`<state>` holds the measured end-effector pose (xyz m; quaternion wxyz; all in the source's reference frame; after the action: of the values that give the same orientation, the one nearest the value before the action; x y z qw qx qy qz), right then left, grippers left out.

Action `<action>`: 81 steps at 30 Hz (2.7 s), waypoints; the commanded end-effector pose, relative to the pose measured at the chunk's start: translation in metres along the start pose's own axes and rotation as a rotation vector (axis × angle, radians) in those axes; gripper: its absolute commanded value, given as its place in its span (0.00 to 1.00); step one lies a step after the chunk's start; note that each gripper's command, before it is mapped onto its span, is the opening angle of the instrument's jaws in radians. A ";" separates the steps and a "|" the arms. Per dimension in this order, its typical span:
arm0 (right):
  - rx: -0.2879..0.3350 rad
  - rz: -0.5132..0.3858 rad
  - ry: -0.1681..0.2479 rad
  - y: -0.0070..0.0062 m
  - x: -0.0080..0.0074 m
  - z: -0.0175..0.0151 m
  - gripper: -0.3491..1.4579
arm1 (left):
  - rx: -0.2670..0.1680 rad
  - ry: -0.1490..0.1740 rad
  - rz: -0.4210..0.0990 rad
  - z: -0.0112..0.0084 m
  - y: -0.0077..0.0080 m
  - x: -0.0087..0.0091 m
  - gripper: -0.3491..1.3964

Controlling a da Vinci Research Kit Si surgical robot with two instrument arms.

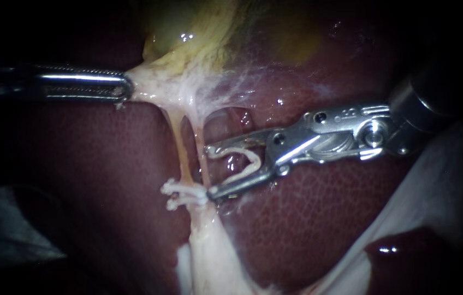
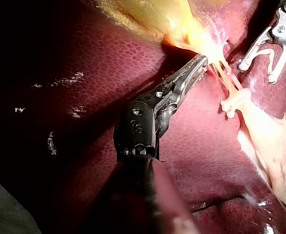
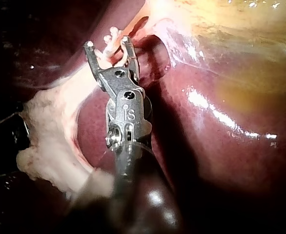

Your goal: Clipping third clip left tube

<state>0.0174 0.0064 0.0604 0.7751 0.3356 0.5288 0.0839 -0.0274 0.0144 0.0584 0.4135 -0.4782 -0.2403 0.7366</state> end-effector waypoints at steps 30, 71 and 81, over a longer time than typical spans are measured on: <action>-0.005 -0.010 0.013 0.0044 -0.0031 0.0039 0.46 | 0.001 0.000 0.000 0.0001 0.0000 0.0000 0.00; 0.088 0.083 0.186 0.0028 0.0032 0.0052 0.31 | 0.001 0.000 0.000 0.0002 0.0000 0.0000 0.00; 0.105 0.149 0.177 0.0031 0.0027 0.0048 0.01 | 0.001 0.000 0.000 0.0002 0.0001 0.0000 0.00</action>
<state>0.0233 0.0080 0.0613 0.6977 0.4088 0.5701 0.1454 -0.0275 0.0144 0.0584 0.4141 -0.4780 -0.2398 0.7365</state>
